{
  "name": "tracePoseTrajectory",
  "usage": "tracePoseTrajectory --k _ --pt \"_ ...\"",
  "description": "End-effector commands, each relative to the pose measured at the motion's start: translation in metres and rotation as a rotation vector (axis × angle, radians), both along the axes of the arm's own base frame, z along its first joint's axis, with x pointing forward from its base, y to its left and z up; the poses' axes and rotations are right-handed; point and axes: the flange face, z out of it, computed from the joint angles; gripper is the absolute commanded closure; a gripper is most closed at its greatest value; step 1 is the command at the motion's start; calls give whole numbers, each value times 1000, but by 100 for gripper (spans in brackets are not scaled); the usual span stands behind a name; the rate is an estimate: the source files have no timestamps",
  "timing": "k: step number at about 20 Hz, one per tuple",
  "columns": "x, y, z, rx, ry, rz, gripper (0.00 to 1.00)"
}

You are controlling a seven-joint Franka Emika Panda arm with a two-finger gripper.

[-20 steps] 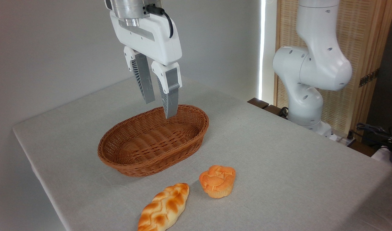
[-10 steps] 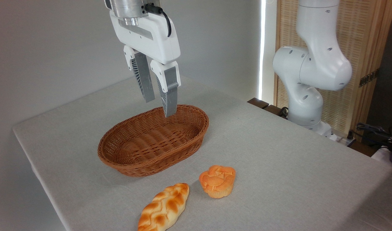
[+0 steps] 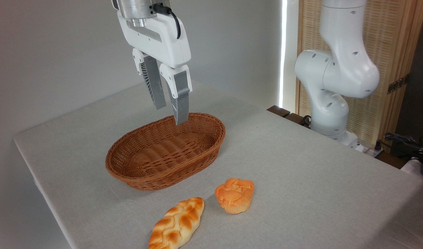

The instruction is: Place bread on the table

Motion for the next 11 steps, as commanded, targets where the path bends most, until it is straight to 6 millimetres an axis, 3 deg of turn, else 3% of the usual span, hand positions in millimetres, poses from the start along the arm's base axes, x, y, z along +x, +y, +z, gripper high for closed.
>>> tracePoseTrajectory --k 1,11 --pt "1 4 3 19 15 16 0" --pt "3 12 2 18 9 28 0"
